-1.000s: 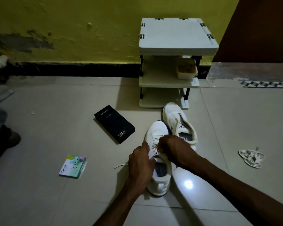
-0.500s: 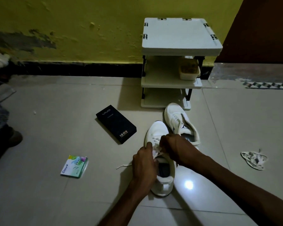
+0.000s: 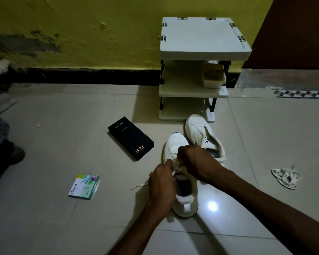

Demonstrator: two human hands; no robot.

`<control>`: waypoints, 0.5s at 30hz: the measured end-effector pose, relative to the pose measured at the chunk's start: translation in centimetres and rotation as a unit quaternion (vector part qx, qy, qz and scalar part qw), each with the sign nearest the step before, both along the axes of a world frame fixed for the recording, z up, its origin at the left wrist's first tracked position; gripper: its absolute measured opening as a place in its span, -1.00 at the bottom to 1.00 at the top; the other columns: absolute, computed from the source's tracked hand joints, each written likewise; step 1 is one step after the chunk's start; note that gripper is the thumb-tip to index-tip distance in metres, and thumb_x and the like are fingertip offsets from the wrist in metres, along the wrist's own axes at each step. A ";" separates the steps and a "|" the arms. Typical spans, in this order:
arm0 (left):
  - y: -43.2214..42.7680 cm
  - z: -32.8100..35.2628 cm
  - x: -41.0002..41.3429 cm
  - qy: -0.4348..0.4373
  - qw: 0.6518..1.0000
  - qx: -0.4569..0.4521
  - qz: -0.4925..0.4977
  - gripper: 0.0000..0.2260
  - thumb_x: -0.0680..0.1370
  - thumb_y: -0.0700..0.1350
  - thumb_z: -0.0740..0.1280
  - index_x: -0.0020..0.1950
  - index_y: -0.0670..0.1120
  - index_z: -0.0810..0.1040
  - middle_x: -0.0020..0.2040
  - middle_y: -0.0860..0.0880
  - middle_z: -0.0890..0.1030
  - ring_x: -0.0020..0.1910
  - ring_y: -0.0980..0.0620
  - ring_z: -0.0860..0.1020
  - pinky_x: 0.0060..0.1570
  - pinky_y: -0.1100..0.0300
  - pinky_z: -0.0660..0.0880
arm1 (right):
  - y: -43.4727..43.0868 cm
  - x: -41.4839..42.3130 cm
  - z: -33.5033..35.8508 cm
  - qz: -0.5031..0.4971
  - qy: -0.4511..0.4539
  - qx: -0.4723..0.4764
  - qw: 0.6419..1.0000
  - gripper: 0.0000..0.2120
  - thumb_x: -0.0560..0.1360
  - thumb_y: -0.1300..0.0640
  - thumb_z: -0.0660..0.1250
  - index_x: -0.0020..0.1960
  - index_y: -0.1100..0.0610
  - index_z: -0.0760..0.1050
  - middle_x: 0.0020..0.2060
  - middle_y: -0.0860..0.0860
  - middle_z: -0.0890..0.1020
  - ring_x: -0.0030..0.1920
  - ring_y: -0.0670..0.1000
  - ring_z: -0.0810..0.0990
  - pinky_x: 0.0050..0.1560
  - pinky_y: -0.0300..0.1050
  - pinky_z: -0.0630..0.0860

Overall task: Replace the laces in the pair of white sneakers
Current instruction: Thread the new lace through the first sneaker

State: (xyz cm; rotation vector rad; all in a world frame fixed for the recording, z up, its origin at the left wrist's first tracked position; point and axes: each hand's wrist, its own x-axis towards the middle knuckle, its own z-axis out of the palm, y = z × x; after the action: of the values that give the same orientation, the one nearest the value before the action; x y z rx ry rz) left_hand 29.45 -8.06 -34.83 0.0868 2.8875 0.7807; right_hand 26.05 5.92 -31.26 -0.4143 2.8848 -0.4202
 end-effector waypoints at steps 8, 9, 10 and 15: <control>-0.2 0.2 -0.2 0.002 1.000 0.003 -0.016 -0.68 0.49 -0.08 0.44 0.20 -0.05 0.47 0.12 -0.05 0.60 0.08 -0.07 0.59 0.06 0.11 0.50 | 1.7 0.5 -1.4 -0.055 -0.024 -0.069 0.996 -0.78 0.41 0.32 0.31 -0.04 0.11 0.63 -0.19 0.09 0.67 -0.28 0.07 0.65 -0.26 0.00 0.60; -0.2 0.2 -0.2 0.002 1.000 0.003 -0.019 -0.68 0.49 -0.08 0.44 0.21 -0.05 0.47 0.12 -0.06 0.60 0.09 -0.07 0.58 0.07 0.12 0.50 | 1.7 0.5 -1.5 -0.054 -0.018 -0.069 0.996 -0.84 0.40 0.30 0.30 -0.10 0.14 0.62 -0.26 0.10 0.65 -0.31 0.07 0.63 -0.29 0.03 0.59; -0.1 0.3 -0.2 0.001 1.000 0.002 -0.020 -0.67 0.50 -0.08 0.44 0.22 -0.05 0.47 0.13 -0.06 0.60 0.10 -0.07 0.58 0.08 0.12 0.50 | 1.5 0.5 -1.5 -0.050 -0.010 -0.066 0.997 -0.90 0.39 0.30 0.31 -0.17 0.18 0.59 -0.31 0.10 0.63 -0.34 0.08 0.61 -0.31 0.03 0.57; 0.2 0.5 0.0 0.004 1.000 -0.020 -0.021 -0.65 0.54 -0.11 0.40 0.31 -0.04 0.45 0.22 -0.07 0.57 0.18 -0.07 0.56 0.16 0.11 0.50 | 1.0 0.4 -0.7 -0.044 0.034 -0.041 0.998 -0.91 0.28 0.30 0.32 -0.31 0.14 0.45 -0.38 0.06 0.49 -0.36 0.09 0.48 -0.43 -0.16 0.25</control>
State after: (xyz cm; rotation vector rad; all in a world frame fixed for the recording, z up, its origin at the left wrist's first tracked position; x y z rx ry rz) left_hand 29.47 -7.85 -34.33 0.1452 2.8961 0.7177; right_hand 26.49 6.89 -31.92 -0.3225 2.9680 -0.5504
